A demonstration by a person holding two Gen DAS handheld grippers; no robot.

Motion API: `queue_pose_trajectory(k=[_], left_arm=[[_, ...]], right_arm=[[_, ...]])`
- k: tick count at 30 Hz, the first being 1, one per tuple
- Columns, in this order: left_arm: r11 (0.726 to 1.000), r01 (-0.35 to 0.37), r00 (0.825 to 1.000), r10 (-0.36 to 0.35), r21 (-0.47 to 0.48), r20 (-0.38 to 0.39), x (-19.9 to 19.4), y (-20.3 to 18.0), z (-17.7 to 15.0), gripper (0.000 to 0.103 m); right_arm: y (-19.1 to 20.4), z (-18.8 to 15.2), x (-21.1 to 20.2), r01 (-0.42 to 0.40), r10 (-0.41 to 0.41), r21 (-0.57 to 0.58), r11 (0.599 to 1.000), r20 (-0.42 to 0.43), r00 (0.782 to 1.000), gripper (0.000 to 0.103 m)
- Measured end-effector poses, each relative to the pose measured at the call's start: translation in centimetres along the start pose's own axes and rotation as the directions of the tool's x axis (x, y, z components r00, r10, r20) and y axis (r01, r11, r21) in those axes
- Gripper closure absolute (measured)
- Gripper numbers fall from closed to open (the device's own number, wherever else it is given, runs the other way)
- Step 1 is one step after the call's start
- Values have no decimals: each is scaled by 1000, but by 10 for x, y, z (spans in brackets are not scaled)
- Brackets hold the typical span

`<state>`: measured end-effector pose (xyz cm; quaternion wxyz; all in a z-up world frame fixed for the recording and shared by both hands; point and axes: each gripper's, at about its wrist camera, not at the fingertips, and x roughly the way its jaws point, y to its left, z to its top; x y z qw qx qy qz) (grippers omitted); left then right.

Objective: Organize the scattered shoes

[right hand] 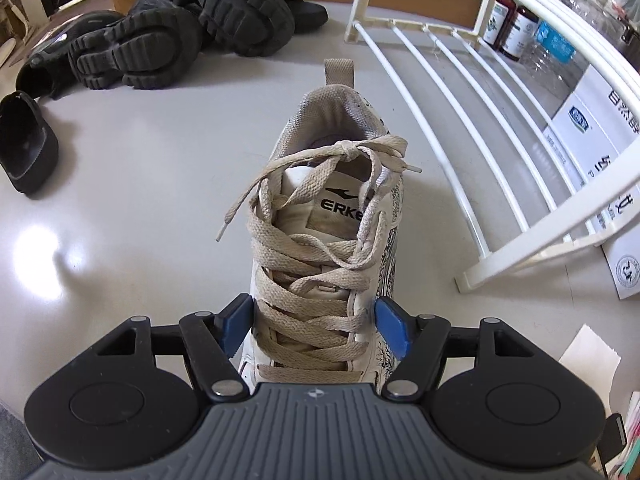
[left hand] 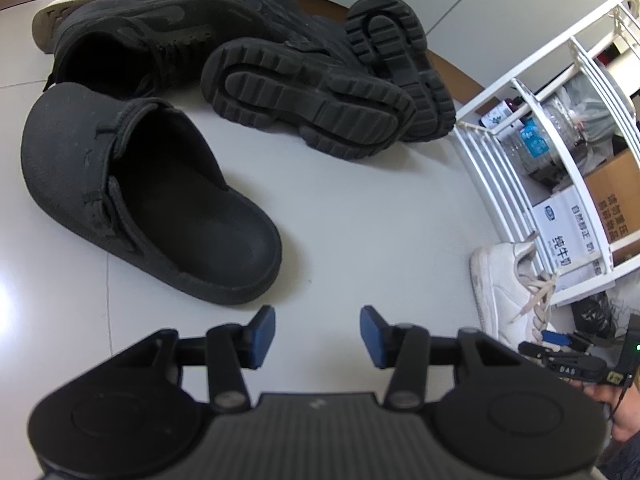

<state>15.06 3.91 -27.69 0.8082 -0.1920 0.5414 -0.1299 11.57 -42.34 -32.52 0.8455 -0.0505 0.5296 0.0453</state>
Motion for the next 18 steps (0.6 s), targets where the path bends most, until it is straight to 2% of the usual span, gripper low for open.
queue_pose_trajectory(k=[3,10,18], left_arm=[[1000,-7,1000,7,-7,1,1,2,1,54],[1000,-16,1000,15,-9,-4,1,5,4,54],[998,-51,999,50,39,15,-10,7,18,54]], right_arm=[[1,1,1,-1,0,51,999,3,1000,24],[1,6,12,27,-25,67,997,-33,999,26],[-4,15,14,12,-11,1,1000,-87,996,27]])
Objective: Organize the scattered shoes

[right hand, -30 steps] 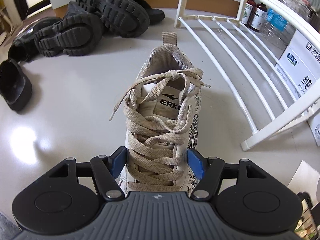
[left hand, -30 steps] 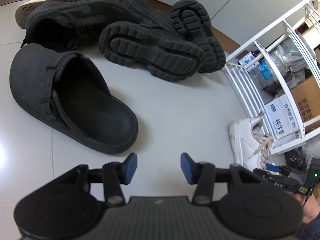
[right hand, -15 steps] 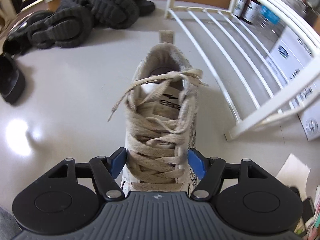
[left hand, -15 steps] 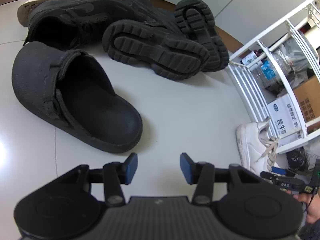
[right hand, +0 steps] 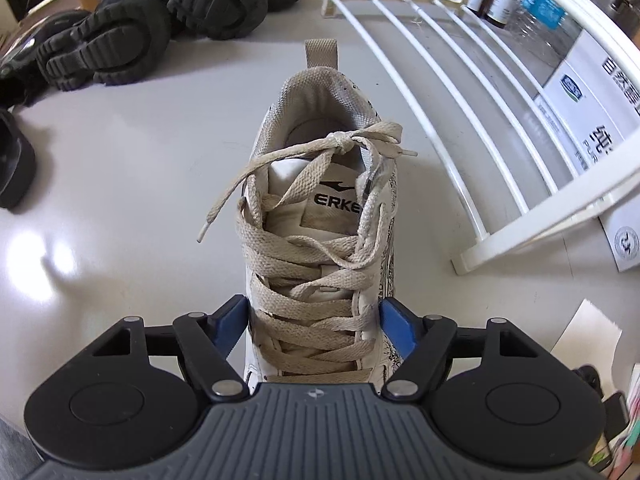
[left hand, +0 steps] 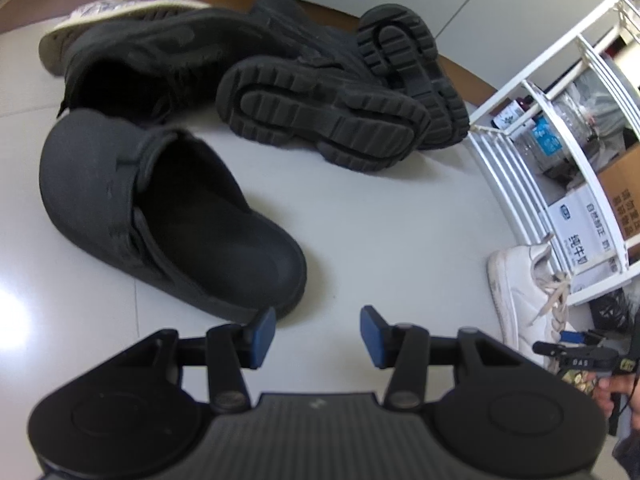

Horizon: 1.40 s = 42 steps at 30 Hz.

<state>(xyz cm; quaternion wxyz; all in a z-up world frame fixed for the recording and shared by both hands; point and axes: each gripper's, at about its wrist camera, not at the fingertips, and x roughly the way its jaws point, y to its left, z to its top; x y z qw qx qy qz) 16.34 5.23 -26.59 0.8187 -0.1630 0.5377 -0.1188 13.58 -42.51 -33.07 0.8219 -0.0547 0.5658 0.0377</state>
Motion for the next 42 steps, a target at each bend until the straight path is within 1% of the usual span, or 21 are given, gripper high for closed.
queue_pose_trajectory(k=[2,8,11,12,14,17,19,22,24,25,28,30,31,32,33,34,35,37,39,40,42], left_arm=[[1000,-5,1000,5,-9,10,-3,4,4,54],[998,-43,996,47,-49,71,-16,19,24,54],[995,-74,991,80,-59,105,-22,24,41,53],[995,-80,990,86,-61,114,-24,25,46,52],[993,-95,986,103,-67,134,-30,29,59,52],[988,-130,975,142,-82,171,-40,34,83,51],[985,-146,969,160,-87,189,-44,36,94,46],[980,-172,959,190,-101,209,-48,41,114,41],[976,-194,955,212,-100,209,-44,46,131,39],[974,-205,952,222,-100,210,-43,48,137,37],[962,-259,934,272,-85,231,-29,58,160,36],[956,-282,925,294,-84,240,-15,68,177,37],[953,-288,923,302,-94,237,-10,74,185,37],[950,-293,923,311,-107,229,-5,79,192,37],[947,-298,922,319,-120,220,-1,85,199,37],[944,-305,920,327,-129,215,2,88,204,37],[937,-321,914,344,-137,214,4,92,211,37],[927,-347,905,371,-141,209,8,99,224,37],[921,-370,898,388,-124,208,13,106,243,37],[917,-381,892,398,-115,215,16,109,251,37],[898,-424,871,440,-121,218,25,117,269,37]], right_arm=[[-1,0,0,3,-3,-8,1000,-8,1000,27],[-1,1,-1,21,-21,-15,1000,-29,999,27],[-5,2,-2,16,-14,24,1000,-45,999,27],[-8,3,-5,1,2,65,998,-49,999,26],[-9,4,-15,-22,24,86,996,-15,1000,25],[-8,7,-28,-36,34,93,995,22,999,23],[-7,10,-34,-47,43,102,994,39,998,22],[-4,13,-40,-64,57,110,992,66,996,22],[-2,15,-45,-99,89,126,987,83,993,22],[-2,18,-48,-139,126,140,980,98,987,22],[-4,20,-48,-178,164,138,974,105,981,21],[-5,24,-49,-180,170,111,977,93,981,21],[-4,24,-50,-177,167,107,978,92,982,21],[-5,27,-51,-152,143,91,984,96,985,21],[-5,30,-53,-109,102,71,991,105,989,21],[-4,31,-52,-103,95,67,992,107,990,21],[-5,34,-52,-81,74,57,995,115,991,21],[-7,38,-51,-87,77,76,993,117,990,21],[-7,43,-50,-103,92,91,990,123,988,21],[-6,45,-50,-109,96,92,990,129,987,21],[-2,50,-45,-117,105,87,989,133,985,21]])
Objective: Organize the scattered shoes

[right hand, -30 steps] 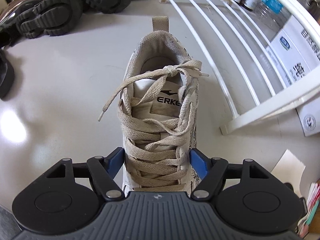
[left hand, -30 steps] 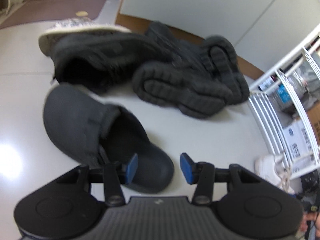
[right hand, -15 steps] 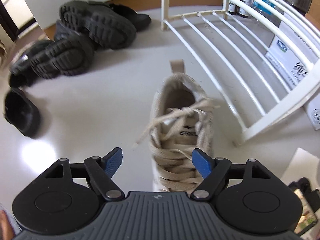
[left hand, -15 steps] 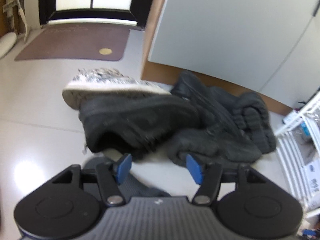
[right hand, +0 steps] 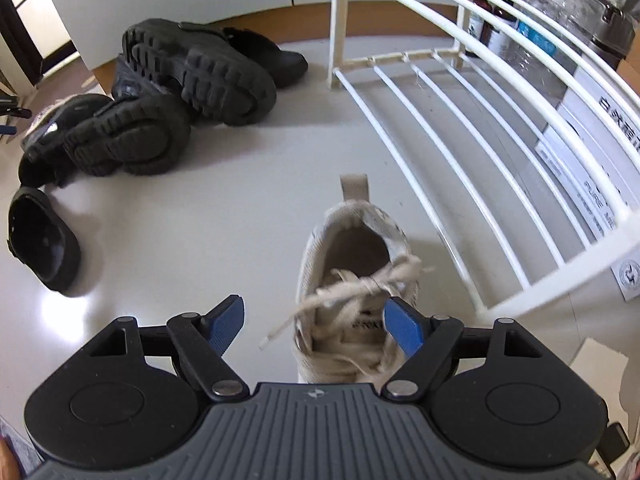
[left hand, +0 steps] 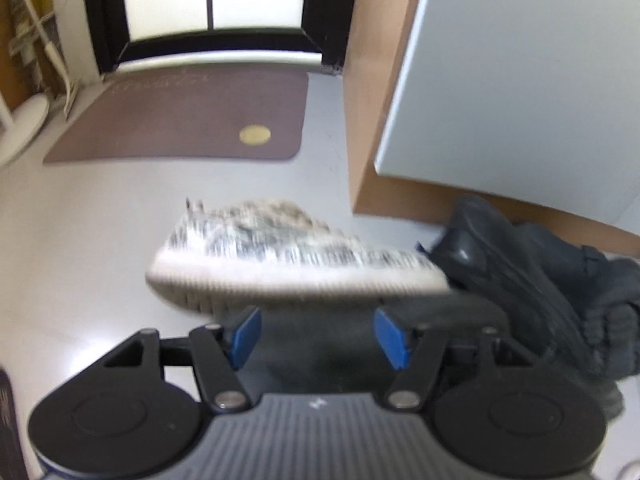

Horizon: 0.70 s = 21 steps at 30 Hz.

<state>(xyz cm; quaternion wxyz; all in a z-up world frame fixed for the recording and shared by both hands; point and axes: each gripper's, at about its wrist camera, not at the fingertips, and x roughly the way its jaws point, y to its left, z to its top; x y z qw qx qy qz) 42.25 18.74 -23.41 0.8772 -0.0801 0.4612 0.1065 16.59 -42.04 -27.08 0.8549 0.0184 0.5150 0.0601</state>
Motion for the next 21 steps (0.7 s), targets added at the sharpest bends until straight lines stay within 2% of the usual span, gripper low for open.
queue_pose_trajectory(k=[2,7,11,17,21], left_arm=[[999,-38,999,38,-1,0,15,0,14,39],[999,-39,999,40,27,-24,48,-4,44,44],[999,-25,997,27,36,-69,71,-4,58,54],[996,-50,994,57,73,-93,97,-9,75,55],[986,-73,988,92,148,-127,118,-21,85,55]], right_arm=[[2,1,8,-15,15,5,1000,-23,1000,21],[8,8,23,-16,16,9,1000,-35,999,21],[6,15,32,-15,16,30,999,-43,999,21],[7,18,43,0,2,29,1000,-55,998,21],[8,19,49,6,-5,15,1000,-72,997,21]])
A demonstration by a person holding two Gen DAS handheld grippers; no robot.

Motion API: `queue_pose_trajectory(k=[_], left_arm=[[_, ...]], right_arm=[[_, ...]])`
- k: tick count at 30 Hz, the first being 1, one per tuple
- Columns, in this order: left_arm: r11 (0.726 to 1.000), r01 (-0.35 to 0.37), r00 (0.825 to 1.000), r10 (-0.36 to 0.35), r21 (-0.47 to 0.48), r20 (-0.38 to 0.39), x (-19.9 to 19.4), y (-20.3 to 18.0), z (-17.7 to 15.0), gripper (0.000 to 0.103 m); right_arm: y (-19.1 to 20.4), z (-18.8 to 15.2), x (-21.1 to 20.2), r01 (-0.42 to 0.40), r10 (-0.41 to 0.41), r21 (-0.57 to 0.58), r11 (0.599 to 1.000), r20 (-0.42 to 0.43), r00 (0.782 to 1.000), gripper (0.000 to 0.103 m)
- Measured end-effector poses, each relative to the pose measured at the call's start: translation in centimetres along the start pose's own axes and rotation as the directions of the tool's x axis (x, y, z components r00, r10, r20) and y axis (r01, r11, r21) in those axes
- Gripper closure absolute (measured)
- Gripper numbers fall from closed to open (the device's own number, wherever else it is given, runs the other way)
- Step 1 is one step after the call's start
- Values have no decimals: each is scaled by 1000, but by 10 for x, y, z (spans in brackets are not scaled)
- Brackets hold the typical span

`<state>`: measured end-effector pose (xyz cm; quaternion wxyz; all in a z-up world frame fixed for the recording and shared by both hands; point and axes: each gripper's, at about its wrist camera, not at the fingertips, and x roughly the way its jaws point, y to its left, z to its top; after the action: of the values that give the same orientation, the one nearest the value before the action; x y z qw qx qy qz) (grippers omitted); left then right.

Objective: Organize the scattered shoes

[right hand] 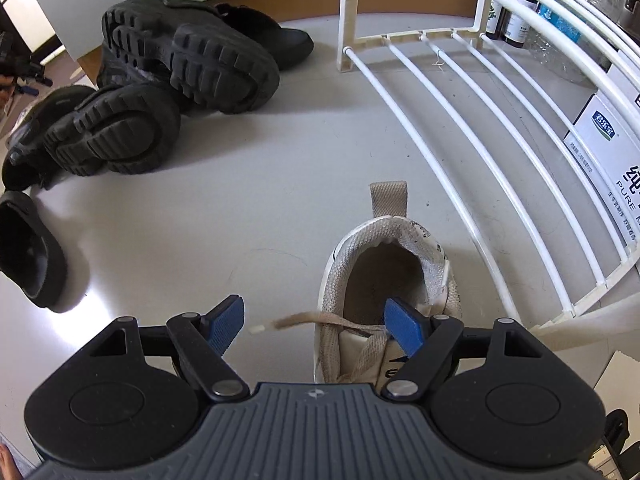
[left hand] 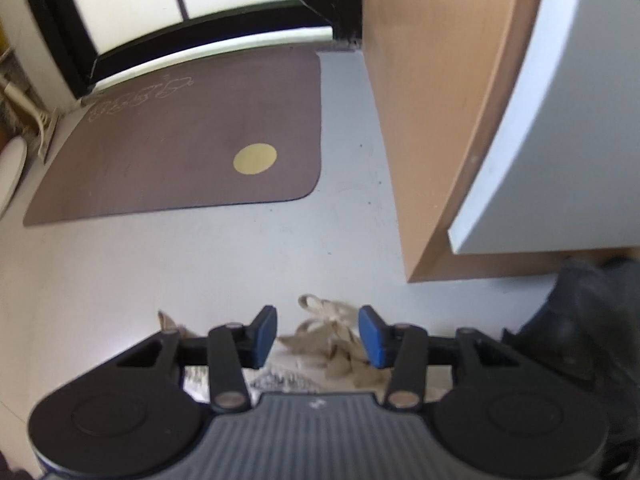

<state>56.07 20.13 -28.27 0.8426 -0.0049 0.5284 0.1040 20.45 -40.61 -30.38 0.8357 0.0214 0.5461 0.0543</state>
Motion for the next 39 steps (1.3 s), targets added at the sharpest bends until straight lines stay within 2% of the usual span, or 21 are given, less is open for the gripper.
queue_pose_trajectory(k=[3,7,13,15,17,19,20,21,22,26,33,36,39], left_arm=[[996,-13,999,16,86,-32,12,-12,8,55],[976,-22,995,43,215,-94,30,-31,7,55],[950,-75,980,126,303,-155,53,-43,0,55],[951,-71,977,128,300,-173,56,-41,-1,54],[951,-78,973,138,300,-186,58,-38,-1,60],[947,-91,969,156,310,-193,60,-35,-2,73],[950,-81,970,145,301,-197,59,-33,-2,77],[954,-73,971,135,291,-198,57,-31,-1,87],[956,-70,972,129,284,-195,56,-30,-1,92],[962,-102,979,143,254,-149,39,-20,2,94],[982,-86,990,103,169,-92,-1,1,-1,94],[989,-81,994,89,125,-66,-16,8,-1,94],[991,-89,995,93,98,-30,-35,16,-6,95]], right_arm=[[0,1,3,3,-3,-5,1000,-12,1000,21],[1,1,3,15,-15,-9,1000,-10,1000,21],[-7,2,-1,79,-80,38,996,3,997,21],[-9,3,-2,89,-89,38,995,8,996,21],[-9,5,-4,98,-98,34,995,15,995,21],[-8,6,-4,97,-97,26,995,17,995,21],[-8,7,-4,97,-98,23,995,18,995,21],[-8,7,-4,98,-98,20,995,19,995,21],[-8,7,-4,99,-100,17,995,23,995,21],[-8,7,-8,104,-105,13,994,36,994,21],[-5,7,-13,101,-101,7,995,54,993,21],[3,4,-19,92,-90,-30,995,68,994,21],[5,0,-24,83,-80,-29,996,73,994,21]])
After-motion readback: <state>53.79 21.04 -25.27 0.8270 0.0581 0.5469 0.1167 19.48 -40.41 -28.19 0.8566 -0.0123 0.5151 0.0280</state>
